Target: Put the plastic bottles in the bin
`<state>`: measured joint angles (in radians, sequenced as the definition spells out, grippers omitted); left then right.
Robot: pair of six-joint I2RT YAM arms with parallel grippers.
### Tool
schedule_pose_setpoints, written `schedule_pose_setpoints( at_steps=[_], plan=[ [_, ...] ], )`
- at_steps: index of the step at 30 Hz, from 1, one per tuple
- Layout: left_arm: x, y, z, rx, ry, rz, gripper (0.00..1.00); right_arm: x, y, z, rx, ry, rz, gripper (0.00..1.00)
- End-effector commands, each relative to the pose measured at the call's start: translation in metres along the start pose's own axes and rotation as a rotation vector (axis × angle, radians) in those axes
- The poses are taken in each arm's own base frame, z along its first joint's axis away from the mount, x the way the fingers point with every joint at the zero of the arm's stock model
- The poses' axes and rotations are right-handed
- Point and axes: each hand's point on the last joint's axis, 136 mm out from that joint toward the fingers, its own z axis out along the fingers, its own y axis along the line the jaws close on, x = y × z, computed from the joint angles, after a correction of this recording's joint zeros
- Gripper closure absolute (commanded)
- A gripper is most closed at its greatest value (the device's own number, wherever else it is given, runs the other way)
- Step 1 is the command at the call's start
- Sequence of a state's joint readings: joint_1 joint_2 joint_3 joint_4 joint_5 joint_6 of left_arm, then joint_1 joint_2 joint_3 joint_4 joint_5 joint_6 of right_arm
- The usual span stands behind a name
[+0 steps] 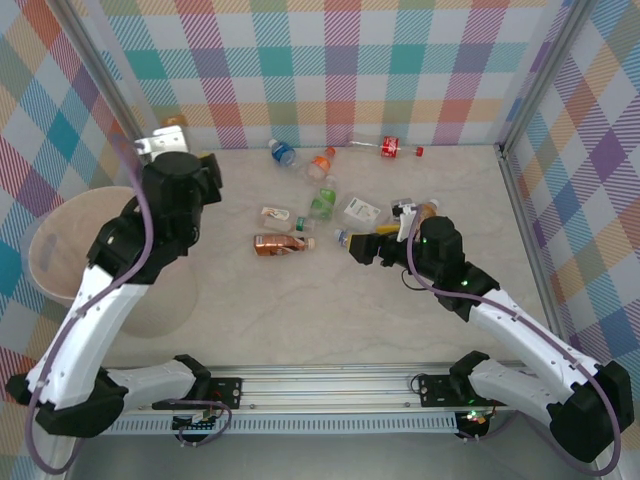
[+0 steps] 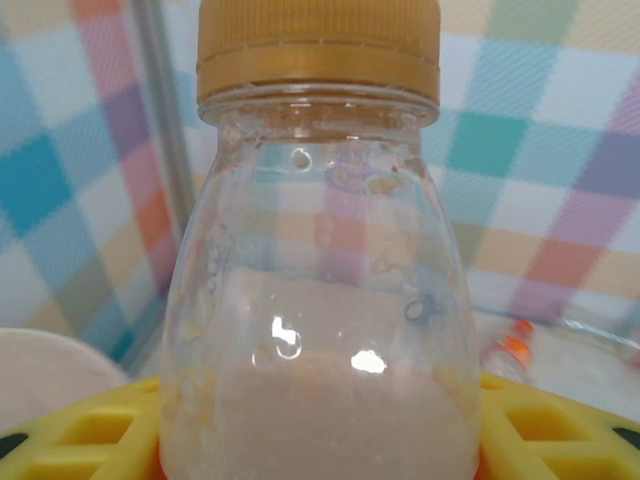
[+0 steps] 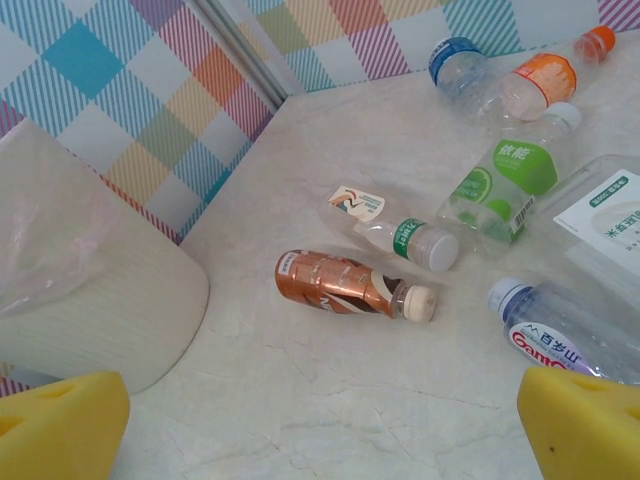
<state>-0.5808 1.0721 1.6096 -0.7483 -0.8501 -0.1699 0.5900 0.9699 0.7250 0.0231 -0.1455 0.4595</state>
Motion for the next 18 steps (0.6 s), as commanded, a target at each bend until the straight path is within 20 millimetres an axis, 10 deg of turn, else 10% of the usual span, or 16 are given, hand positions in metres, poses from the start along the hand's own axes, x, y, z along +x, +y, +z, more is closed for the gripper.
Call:
schedule_pose_setpoints(
  at_steps=[1, 8, 18],
  plan=[
    [-0.035, 0.056, -0.023, -0.184, -0.165, -0.045, 0.52, -0.005, 0.001, 0.002, 0.0, -0.028, 0.002, 0.0],
    [-0.019, 0.139, -0.056, -0.465, -0.181, -0.071, 0.5, -0.002, -0.004, 0.004, 0.016, -0.021, 0.016, 0.0],
    [0.016, 0.167, -0.055, -0.61, -0.099, -0.008, 0.49, -0.003, -0.003, 0.007, 0.013, -0.017, 0.029, 0.0]
  ],
)
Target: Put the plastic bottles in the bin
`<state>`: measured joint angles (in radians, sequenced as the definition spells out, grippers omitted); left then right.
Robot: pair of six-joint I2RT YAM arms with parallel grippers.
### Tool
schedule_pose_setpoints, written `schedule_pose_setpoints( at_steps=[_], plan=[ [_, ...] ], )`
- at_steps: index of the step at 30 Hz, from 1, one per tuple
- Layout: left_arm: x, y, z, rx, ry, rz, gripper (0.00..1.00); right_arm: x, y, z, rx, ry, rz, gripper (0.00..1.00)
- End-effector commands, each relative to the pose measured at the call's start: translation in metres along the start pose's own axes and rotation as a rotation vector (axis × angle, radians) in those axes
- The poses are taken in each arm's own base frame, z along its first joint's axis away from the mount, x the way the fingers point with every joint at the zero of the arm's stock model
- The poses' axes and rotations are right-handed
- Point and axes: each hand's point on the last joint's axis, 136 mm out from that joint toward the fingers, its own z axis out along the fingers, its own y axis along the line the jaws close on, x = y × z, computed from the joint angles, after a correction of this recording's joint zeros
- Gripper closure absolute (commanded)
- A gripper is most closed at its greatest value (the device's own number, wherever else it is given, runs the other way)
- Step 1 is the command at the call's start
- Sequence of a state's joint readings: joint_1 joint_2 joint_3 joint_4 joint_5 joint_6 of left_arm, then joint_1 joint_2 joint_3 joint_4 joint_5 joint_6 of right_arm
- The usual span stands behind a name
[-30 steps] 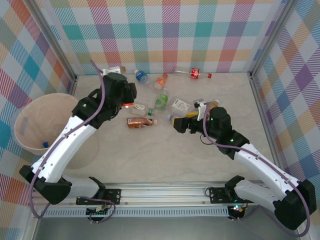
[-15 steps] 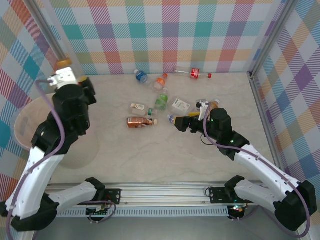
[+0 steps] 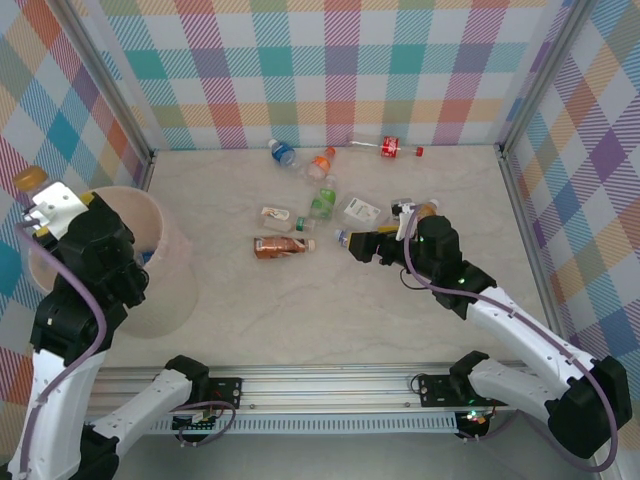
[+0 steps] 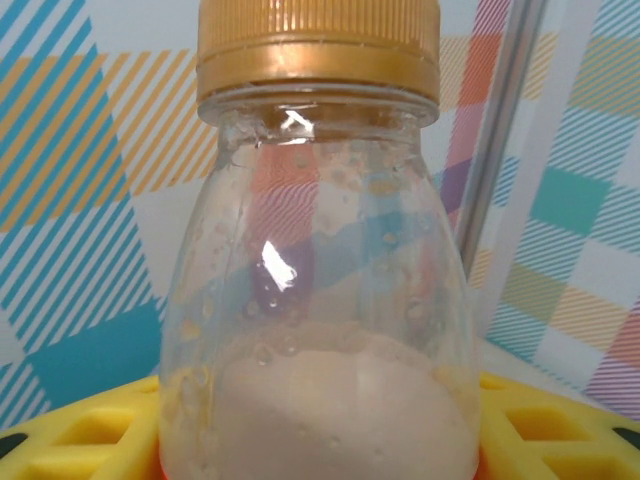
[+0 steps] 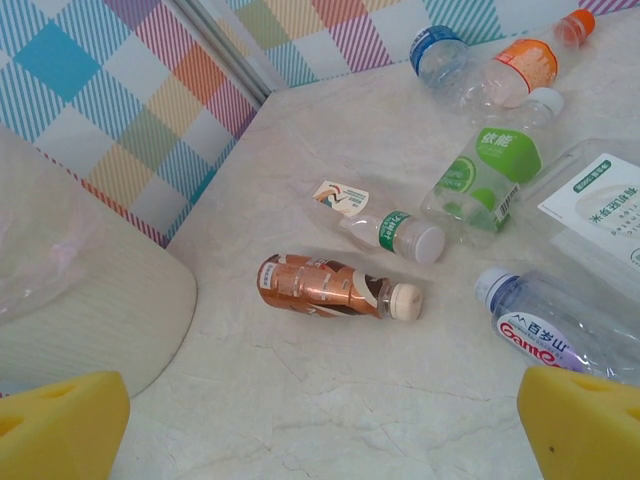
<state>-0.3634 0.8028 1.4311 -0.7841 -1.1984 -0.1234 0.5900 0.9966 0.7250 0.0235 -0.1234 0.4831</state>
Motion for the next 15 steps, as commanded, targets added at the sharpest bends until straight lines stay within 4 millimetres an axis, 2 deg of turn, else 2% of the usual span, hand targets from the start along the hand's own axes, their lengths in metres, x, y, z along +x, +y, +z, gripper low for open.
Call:
schedule_pose_setpoints(
  at_steps=[1, 6, 15],
  plan=[
    [0.016, 0.006, 0.009, -0.069, 0.041, 0.043, 0.49, -0.007, 0.006, 0.0, -0.019, -0.028, -0.001, 0.0],
    [0.041, 0.008, 0.03, -0.099, 0.16, 0.027, 0.5, -0.006, 0.005, -0.002, -0.014, -0.026, -0.001, 0.0],
    [0.112, 0.045, 0.066, -0.251, 0.457, -0.12, 0.47, -0.007, 0.004, -0.009, 0.002, -0.032, -0.007, 0.0]
  ],
)
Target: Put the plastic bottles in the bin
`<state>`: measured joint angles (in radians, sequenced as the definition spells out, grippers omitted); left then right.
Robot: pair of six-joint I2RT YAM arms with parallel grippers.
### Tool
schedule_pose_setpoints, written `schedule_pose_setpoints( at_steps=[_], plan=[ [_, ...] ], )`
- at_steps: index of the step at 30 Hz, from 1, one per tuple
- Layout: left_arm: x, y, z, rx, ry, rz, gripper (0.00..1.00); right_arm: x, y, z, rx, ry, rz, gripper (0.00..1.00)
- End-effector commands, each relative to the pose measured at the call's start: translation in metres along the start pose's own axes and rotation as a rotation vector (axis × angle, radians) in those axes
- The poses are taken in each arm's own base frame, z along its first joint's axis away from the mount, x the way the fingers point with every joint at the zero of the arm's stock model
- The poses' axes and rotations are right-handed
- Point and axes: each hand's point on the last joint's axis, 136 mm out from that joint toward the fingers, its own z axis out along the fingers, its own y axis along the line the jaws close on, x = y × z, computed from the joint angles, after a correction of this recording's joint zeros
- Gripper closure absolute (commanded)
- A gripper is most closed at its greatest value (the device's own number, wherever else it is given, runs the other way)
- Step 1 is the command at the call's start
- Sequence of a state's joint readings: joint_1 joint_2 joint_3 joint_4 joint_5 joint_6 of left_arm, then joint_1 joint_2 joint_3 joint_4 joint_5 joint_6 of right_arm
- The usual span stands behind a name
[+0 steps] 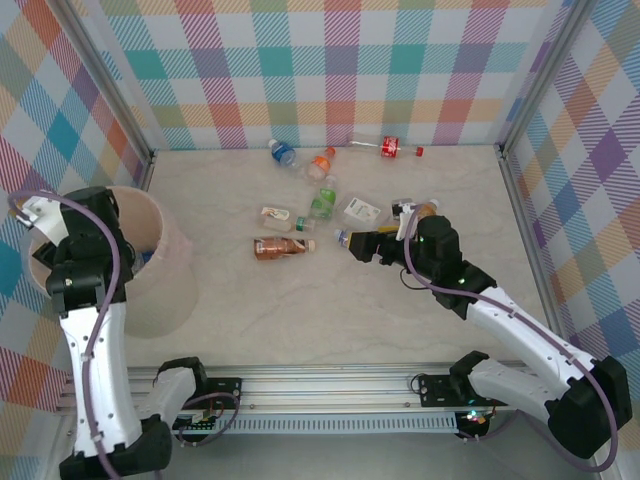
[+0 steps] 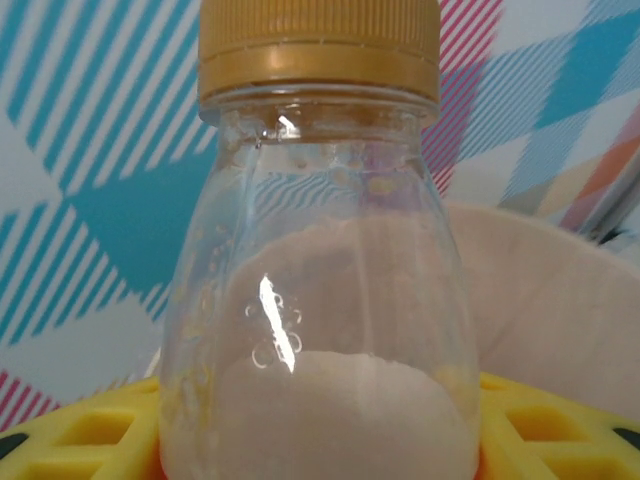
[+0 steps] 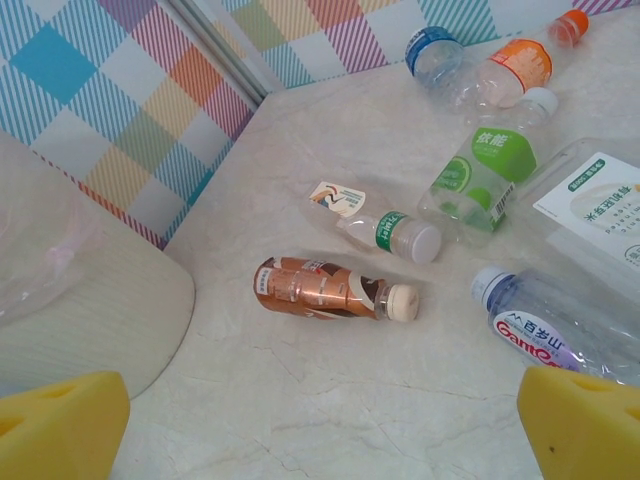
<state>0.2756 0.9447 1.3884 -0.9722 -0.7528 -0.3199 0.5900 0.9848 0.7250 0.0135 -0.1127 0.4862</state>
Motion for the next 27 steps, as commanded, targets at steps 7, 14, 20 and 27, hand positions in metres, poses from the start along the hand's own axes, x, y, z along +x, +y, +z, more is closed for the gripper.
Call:
schedule_pose_setpoints(
  at_steps=[7, 14, 20, 27],
  plan=[
    [0.045, 0.014, 0.025, -0.075, 0.179, -0.116, 0.31, -0.01, 0.006, -0.011, 0.005, -0.033, -0.033, 0.0],
    [0.042, 0.021, 0.027, -0.119, 0.16, -0.121, 0.22, -0.008, 0.004, -0.008, 0.01, -0.024, -0.025, 0.0],
    [0.041, -0.001, 0.021, 0.024, 0.198, -0.121, 0.16, -0.01, -0.018, -0.005, 0.139, -0.026, 0.04, 0.0],
    [0.037, -0.025, 0.009, 0.188, 0.225, -0.115, 0.04, 0.001, -0.082, -0.018, 0.451, -0.002, 0.23, 0.0]
  ],
)
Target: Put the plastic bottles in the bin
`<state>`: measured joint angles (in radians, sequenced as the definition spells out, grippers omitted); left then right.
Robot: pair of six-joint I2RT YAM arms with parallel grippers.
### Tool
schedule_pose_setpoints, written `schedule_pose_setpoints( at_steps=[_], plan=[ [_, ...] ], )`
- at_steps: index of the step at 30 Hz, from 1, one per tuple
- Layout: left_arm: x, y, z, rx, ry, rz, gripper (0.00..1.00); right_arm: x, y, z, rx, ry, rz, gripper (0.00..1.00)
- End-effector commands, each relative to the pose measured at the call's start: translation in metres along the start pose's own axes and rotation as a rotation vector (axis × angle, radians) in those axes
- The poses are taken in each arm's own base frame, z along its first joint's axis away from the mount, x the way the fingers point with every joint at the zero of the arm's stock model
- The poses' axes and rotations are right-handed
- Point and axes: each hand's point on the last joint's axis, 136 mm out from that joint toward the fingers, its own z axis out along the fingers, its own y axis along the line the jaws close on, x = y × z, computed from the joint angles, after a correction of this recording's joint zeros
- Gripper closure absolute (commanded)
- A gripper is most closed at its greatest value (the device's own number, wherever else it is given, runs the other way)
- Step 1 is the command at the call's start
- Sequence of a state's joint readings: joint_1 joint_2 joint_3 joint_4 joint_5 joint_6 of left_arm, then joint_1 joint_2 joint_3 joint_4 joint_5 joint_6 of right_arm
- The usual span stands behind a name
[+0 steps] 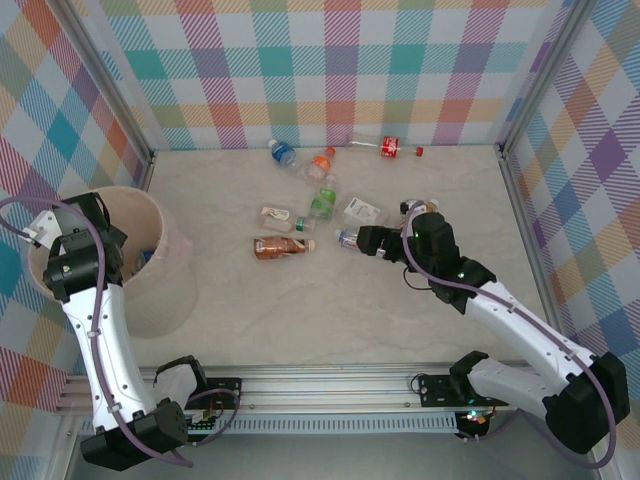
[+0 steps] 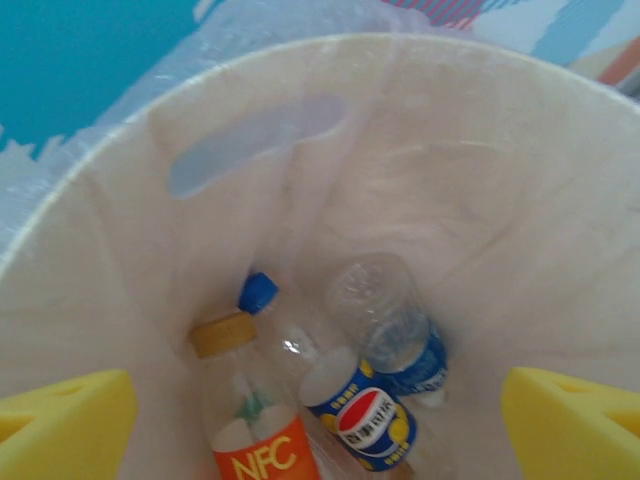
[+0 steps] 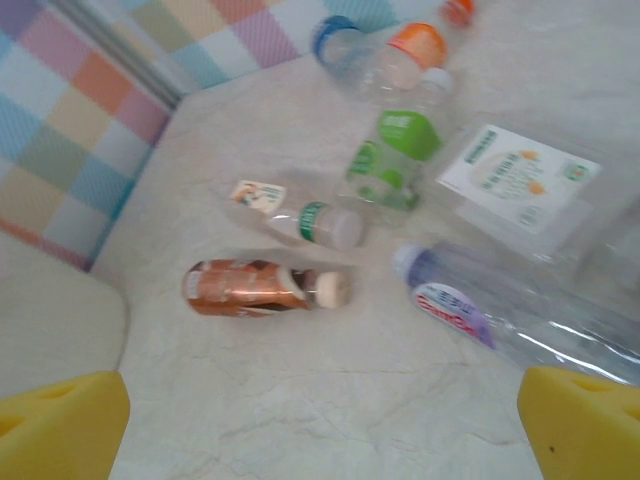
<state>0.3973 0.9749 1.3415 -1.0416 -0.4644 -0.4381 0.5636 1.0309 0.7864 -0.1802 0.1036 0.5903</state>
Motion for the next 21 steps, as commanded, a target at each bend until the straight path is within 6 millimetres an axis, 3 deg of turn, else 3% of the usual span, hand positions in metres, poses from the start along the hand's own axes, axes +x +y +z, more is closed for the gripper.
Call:
schedule_pose_setpoints(
  at_steps=[1, 8, 13, 16, 21],
  plan=[
    [-0.008, -0.017, -0.014, 0.126, -0.001, 0.002, 0.03, -0.006, -0.038, -0.007, 0.181, -0.014, 0.122, 0.0],
    [-0.001, -0.044, -0.024, 0.291, 0.05, 0.022, 0.0, 0.003, -0.091, -0.003, 0.369, 0.082, 0.199, 0.0],
    [0.006, -0.057, -0.03, 0.377, 0.084, 0.034, 0.0, -0.001, -0.104, 0.014, 0.429, 0.126, 0.209, 0.0],
    [0.008, -0.068, -0.042, 0.466, 0.104, 0.039, 0.0, 0.0, -0.114, 0.027, 0.477, 0.146, 0.242, 0.0],
    [0.017, -0.106, -0.077, 0.732, 0.211, 0.036, 0.0, -0.003, -0.136, 0.047, 0.566, 0.181, 0.281, 0.0]
  ],
)
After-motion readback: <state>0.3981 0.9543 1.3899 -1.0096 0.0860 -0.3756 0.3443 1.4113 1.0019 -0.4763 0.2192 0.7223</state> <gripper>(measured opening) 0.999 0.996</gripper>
